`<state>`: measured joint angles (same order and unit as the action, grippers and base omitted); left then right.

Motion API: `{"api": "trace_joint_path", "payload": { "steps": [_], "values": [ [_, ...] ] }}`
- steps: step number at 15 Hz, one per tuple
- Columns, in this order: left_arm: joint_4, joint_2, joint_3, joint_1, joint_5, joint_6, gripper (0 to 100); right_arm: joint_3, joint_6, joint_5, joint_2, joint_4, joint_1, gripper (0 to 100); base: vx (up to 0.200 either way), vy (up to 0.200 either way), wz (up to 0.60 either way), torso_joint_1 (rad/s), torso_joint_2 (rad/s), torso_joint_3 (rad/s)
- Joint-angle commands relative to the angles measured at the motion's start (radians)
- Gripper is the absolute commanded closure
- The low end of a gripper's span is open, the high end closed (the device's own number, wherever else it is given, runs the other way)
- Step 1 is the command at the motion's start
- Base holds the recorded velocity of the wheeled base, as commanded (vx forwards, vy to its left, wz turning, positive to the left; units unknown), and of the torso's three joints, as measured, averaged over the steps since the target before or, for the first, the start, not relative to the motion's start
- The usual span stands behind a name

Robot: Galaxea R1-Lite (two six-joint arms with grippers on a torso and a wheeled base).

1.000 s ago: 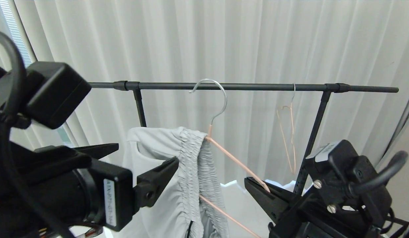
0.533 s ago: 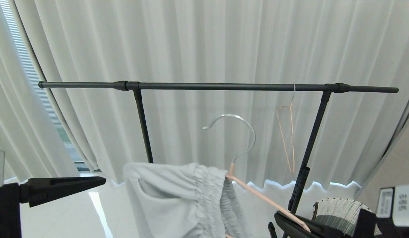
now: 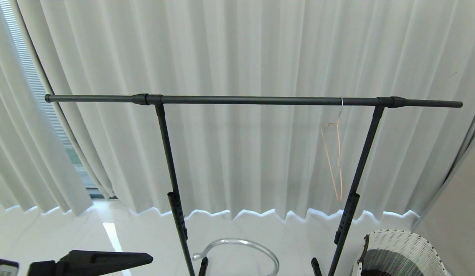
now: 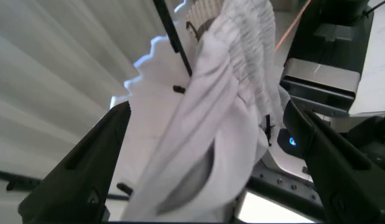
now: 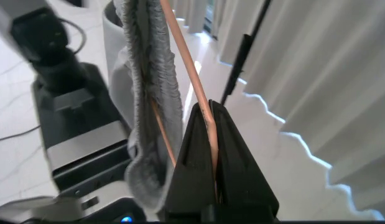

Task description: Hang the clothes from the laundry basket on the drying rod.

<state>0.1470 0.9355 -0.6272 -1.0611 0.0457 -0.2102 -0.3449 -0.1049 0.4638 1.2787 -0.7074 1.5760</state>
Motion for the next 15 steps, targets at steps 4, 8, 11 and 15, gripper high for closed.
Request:
{"api": "trace_joint_path", "payload": {
  "steps": [4, 8, 11, 15],
  "values": [
    [-0.122, 0.094, 0.092, -0.002, 0.036, -0.006, 0, -0.003, 0.004, -0.004, 0.01, -0.001, 0.07, 100, 0.0, 0.0, 0.0, 0.0, 0.0, 0.0],
    [-0.122, 0.095, 0.107, 0.0, 0.079, -0.009, 0, -0.005, 0.004, -0.004, 0.01, -0.001, 0.072, 100, 0.0, 0.0, 0.0, 0.0, 0.0, 0.0],
    [-0.122, 0.092, 0.129, -0.002, 0.082, -0.023, 100, -0.006, 0.002, -0.004, 0.008, -0.003, 0.072, 100, 0.0, 0.0, 0.0, 0.0, 0.0, 0.0],
    [-0.122, 0.095, 0.141, 0.0, 0.082, -0.06, 100, -0.008, 0.001, -0.004, 0.005, -0.004, 0.072, 100, 0.0, 0.0, 0.0, 0.0, 0.0, 0.0]
  ]
}}
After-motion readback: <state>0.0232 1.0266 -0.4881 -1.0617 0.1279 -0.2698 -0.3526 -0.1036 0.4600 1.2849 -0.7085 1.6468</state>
